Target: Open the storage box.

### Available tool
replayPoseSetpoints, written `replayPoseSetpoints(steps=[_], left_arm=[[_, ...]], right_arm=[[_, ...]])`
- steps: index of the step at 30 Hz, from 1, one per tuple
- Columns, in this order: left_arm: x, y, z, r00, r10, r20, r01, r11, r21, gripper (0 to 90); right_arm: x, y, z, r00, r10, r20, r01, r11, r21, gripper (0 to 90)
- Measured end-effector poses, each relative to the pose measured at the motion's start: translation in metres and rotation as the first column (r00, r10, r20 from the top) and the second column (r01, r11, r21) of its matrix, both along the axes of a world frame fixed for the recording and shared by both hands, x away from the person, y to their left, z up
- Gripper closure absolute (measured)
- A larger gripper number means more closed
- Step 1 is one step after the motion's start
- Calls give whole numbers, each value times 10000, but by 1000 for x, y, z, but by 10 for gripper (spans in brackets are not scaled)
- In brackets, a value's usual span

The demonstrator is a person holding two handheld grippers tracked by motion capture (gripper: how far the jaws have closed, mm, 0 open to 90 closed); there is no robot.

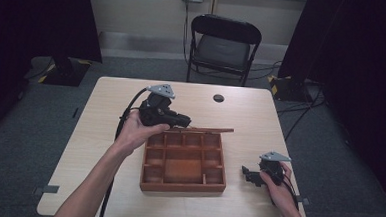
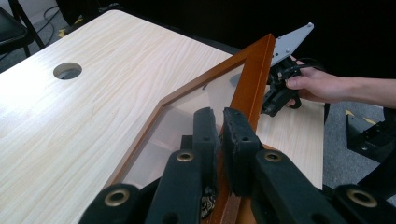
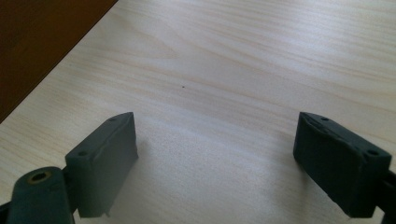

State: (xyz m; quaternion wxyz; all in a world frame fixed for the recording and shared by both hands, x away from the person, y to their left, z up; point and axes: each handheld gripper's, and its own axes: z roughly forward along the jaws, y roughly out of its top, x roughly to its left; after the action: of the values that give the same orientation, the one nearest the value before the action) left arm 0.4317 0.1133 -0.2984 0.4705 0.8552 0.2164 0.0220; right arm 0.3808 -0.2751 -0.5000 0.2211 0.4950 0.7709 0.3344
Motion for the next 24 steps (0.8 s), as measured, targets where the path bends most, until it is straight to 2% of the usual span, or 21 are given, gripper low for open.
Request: replayPoseSetpoints(steps=[13, 19, 24], left_arm=[[4, 2, 0, 10000, 18, -37, -19, 9997, -253, 844], [6, 2, 1, 10000, 39, 11, -39, 9997, -224, 845], [7, 4, 1, 10000, 86, 17, -86, 9991, -421, 846]], right_arm=[[0, 0, 0, 10000, 37, 7, -37, 10000, 1, 132], [0, 0, 0, 10000, 37, -1, -37, 10000, 0, 132], [0, 0, 0, 10000, 34, 0, -34, 10000, 3, 132]])
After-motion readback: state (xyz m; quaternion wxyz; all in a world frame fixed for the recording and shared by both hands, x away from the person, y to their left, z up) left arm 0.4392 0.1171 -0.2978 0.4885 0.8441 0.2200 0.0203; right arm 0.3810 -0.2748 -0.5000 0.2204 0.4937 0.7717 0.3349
